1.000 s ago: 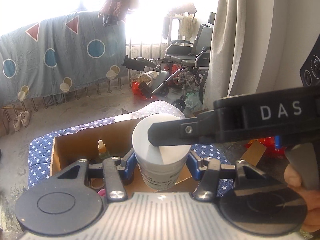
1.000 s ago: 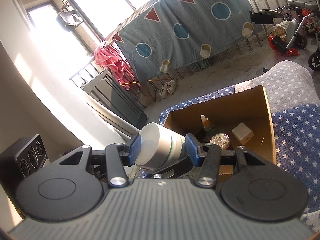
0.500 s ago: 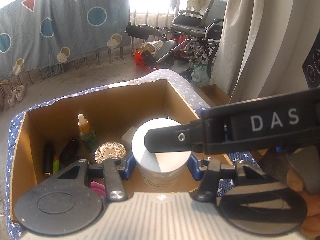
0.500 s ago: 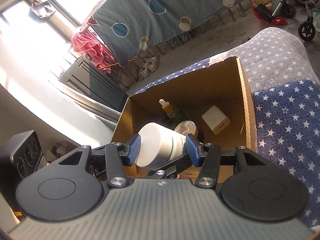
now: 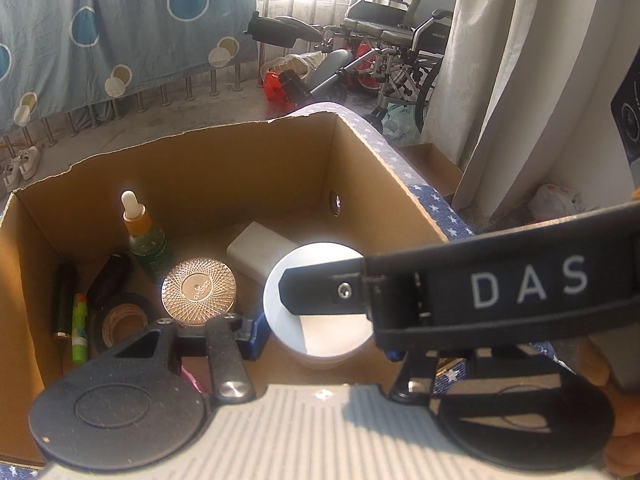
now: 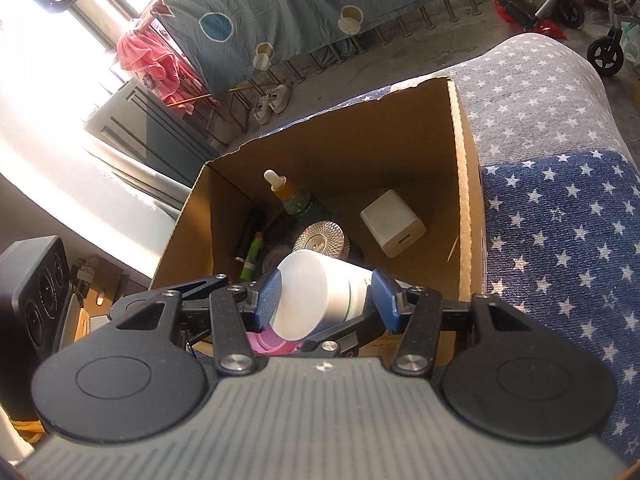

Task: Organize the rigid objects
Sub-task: 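Lower the vitamin bottle into the box and open the right gripper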

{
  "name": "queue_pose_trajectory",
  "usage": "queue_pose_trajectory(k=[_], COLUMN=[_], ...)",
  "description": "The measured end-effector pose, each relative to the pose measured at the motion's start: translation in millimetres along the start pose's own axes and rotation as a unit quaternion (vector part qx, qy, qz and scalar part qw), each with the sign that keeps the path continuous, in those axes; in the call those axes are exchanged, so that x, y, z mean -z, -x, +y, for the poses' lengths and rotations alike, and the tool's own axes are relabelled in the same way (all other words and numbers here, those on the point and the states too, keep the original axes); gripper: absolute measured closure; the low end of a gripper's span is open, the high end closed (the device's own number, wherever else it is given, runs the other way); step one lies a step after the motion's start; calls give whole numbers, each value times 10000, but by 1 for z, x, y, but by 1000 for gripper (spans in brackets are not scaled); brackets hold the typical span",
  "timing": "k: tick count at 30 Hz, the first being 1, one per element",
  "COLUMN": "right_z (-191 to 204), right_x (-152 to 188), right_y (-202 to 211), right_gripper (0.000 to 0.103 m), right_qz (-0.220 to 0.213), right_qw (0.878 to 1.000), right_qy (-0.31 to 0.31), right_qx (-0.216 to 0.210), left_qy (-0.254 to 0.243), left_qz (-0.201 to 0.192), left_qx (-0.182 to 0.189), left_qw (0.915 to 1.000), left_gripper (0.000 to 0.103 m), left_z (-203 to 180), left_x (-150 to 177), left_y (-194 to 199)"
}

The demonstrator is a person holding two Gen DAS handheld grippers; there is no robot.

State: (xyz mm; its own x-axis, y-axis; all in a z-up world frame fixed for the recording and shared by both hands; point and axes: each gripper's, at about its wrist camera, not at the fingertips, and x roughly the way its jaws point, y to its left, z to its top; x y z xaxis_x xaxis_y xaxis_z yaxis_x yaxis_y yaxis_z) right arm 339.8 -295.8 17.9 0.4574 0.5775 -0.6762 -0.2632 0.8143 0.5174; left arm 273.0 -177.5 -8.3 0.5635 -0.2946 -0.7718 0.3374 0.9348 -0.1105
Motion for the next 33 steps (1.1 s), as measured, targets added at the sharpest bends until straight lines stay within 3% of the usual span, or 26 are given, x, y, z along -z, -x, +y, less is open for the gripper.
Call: queue_pose_trajectory(k=[14, 25, 33], right_z=[8, -1, -6], right_x=[-1, 2, 10], right_y=[-8, 5, 20], right_gripper=[55, 54, 54], right_qz=[35, -131, -293], right_qw=[9979, 9985, 9991], right_qy=[474, 285, 71], right_qx=[434, 447, 289], left_qy=[-13, -12, -96], left_qz=[69, 26, -51], left_qx=[96, 270, 220], left_qw=[9999, 9996, 9997], left_gripper=[48, 26, 22], left_z=[-8, -12, -17], left_x=[2, 3, 6], left_y=[-13, -4, 5])
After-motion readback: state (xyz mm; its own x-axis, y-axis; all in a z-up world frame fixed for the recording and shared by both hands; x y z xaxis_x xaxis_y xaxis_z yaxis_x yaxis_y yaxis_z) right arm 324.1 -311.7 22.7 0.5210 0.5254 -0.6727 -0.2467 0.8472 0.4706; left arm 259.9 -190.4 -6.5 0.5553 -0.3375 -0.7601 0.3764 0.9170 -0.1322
